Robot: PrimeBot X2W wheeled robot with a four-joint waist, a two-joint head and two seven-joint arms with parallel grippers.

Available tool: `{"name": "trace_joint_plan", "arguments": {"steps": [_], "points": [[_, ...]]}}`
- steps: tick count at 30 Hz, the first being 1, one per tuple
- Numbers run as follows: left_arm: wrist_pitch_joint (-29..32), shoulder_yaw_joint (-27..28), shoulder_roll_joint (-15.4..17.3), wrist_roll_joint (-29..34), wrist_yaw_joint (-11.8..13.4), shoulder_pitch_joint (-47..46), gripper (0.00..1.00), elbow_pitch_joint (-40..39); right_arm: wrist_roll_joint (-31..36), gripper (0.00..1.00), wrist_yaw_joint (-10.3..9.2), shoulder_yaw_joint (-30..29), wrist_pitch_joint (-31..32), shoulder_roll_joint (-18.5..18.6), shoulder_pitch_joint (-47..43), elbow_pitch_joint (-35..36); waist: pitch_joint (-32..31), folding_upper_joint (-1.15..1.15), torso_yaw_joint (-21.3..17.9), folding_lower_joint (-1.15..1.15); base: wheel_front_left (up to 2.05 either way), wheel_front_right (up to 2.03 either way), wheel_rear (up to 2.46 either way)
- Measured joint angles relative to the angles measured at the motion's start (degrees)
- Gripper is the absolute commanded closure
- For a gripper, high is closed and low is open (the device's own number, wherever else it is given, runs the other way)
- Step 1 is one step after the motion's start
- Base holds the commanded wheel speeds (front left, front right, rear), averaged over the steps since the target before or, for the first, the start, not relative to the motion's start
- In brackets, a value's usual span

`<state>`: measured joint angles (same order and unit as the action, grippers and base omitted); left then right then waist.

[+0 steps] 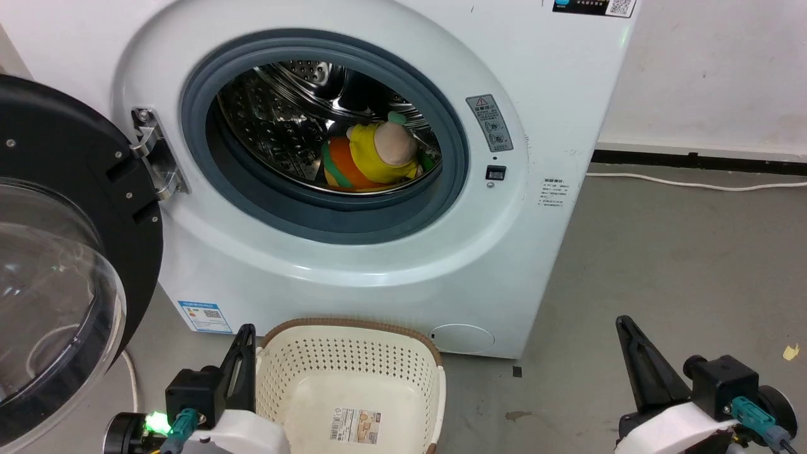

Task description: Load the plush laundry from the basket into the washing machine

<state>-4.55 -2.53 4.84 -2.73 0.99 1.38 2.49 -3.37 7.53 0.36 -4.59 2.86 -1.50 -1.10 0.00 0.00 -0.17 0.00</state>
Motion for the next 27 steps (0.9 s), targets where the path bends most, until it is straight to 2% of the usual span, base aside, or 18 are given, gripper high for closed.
{"name": "trace_joint_plan", "arguments": {"steps": [27], "points": [[3.2, 1.7, -1.2, 1.6, -0.6, -0.3, 1.00, -1.6, 2.4, 1.00, 0.00, -0.2, 3.3, 0.0, 0.7, 0.6, 0.0, 0.00, 0.1, 0.01, 0.00, 0.00, 0.00]]}}
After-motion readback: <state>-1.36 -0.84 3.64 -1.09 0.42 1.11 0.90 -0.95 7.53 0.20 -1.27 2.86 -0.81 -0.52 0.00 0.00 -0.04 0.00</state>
